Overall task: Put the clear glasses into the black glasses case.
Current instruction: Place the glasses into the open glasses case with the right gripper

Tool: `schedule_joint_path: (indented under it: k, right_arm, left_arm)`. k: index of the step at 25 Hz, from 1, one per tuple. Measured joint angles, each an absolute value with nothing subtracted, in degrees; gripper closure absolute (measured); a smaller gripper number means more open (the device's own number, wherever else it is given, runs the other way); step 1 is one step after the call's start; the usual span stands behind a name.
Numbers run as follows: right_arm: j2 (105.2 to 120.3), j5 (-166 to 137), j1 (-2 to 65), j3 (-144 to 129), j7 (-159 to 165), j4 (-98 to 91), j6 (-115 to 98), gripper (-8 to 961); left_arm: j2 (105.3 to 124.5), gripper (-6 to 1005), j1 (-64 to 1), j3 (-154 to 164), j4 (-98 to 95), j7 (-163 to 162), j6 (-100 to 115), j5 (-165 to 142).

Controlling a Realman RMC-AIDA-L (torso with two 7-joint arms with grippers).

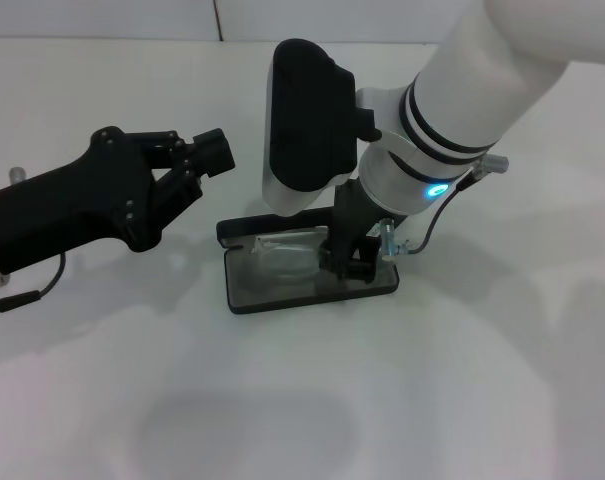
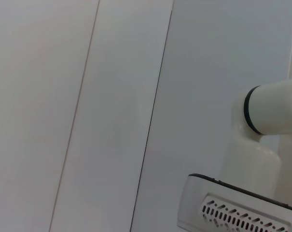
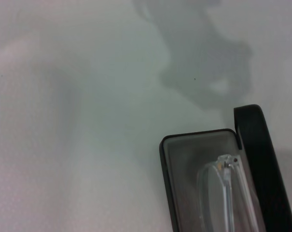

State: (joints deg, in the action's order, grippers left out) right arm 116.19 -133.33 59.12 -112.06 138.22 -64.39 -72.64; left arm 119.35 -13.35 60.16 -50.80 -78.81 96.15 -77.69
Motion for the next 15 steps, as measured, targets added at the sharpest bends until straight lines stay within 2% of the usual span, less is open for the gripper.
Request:
schedule_joint_path:
  k: [15]
  right_arm:
    - [116.19, -133.3, 59.0, -112.0, 137.9, -64.8, -72.2, 856]
  left_arm:
    - [119.35, 938, -13.2, 60.1, -50.8, -78.8, 96.2, -77.7]
